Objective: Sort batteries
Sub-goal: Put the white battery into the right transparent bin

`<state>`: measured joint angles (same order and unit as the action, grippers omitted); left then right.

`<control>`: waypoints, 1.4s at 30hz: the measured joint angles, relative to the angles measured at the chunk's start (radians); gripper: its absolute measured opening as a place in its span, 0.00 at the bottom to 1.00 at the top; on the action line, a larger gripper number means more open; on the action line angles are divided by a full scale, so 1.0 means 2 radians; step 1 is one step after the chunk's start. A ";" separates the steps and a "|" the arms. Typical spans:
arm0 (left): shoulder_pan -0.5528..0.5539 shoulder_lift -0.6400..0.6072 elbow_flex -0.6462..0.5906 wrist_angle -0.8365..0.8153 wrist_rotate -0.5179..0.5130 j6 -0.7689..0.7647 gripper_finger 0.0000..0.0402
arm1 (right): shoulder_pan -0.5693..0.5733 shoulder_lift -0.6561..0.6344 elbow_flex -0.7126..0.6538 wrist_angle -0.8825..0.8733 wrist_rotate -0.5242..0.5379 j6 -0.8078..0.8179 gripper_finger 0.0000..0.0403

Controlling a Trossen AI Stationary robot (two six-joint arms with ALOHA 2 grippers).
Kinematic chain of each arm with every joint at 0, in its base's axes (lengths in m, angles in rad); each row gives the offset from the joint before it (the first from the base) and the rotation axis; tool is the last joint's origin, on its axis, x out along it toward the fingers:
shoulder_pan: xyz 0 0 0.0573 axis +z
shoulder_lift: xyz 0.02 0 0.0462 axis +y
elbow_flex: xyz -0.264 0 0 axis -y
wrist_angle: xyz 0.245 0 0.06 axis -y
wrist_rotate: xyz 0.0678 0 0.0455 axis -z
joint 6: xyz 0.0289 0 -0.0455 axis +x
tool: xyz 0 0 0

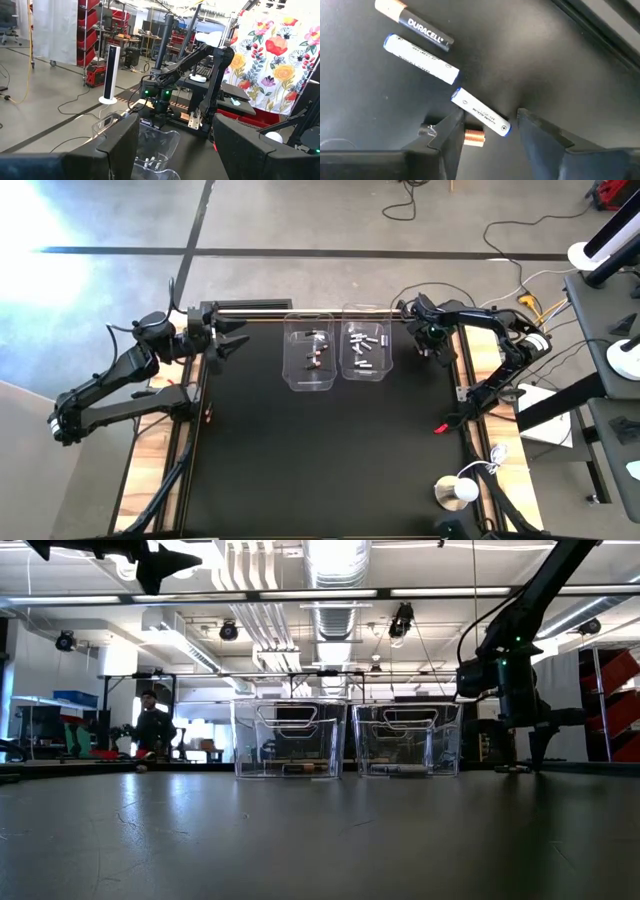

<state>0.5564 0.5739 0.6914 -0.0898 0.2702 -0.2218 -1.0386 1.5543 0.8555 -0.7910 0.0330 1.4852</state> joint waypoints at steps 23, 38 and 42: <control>0.000 0.000 0.000 -0.016 -0.024 0.019 0.57 | 0.000 0.024 -0.002 0.020 -0.003 -0.180 0.09; 0.000 0.000 0.000 -0.015 -0.035 0.037 0.57 | 0.029 -0.054 0.044 0.004 0.073 -0.160 0.08; 0.000 0.000 0.000 -0.010 -0.042 0.053 0.57 | 0.089 -0.082 0.090 0.029 0.104 -0.249 0.08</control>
<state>0.5568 0.5739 0.6918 -0.1093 0.1856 -0.1167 -0.8612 1.3906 1.0358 -0.7330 0.2418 0.9881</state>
